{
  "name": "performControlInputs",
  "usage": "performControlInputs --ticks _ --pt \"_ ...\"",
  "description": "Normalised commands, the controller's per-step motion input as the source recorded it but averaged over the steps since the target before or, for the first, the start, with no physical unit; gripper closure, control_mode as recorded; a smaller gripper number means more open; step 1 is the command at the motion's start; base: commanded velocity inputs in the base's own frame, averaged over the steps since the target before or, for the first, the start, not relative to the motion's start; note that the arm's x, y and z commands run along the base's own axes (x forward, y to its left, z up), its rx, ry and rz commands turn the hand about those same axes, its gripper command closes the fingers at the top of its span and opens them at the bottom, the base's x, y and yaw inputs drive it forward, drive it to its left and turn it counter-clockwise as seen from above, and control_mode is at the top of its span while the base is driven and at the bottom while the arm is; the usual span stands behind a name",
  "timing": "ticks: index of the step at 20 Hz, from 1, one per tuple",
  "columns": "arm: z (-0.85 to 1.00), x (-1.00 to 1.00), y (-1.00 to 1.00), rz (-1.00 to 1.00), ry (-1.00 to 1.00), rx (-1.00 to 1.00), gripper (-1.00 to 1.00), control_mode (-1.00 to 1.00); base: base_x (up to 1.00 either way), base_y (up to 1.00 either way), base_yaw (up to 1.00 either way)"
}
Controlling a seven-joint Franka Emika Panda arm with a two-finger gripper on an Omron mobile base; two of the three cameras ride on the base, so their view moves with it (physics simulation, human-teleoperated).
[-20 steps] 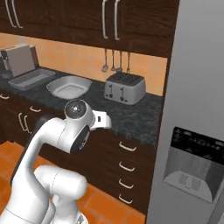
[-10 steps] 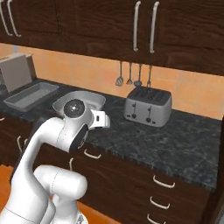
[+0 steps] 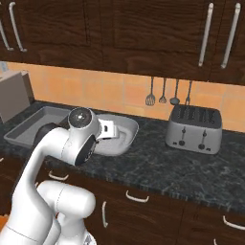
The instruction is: Place one potato and one chicken drumstick in each tupperware on the nearby counter, to pack two identical lunches.
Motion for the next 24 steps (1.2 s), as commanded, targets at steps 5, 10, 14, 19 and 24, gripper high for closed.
performControlInputs --ticks 5,10,14,19,24 --pt "0.0 0.0 0.0 0.0 0.0 0.0 1.0 1.0 0.5 0.77 -0.3" --pt "-0.44 0.77 -0.11 -0.04 0.08 -0.03 1.0 -1.0 0.0 0.0 0.0" --pt "-0.45 0.89 -0.39 0.0 0.21 0.03 1.0 -1.0 0.0 0.0 0.0" --pt "-0.18 0.57 -0.15 0.0 0.26 0.03 1.0 -1.0 0.0 0.0 0.0" --pt "-0.39 0.34 -0.19 0.0 0.02 0.0 1.0 -1.0 0.0 0.0 0.0"
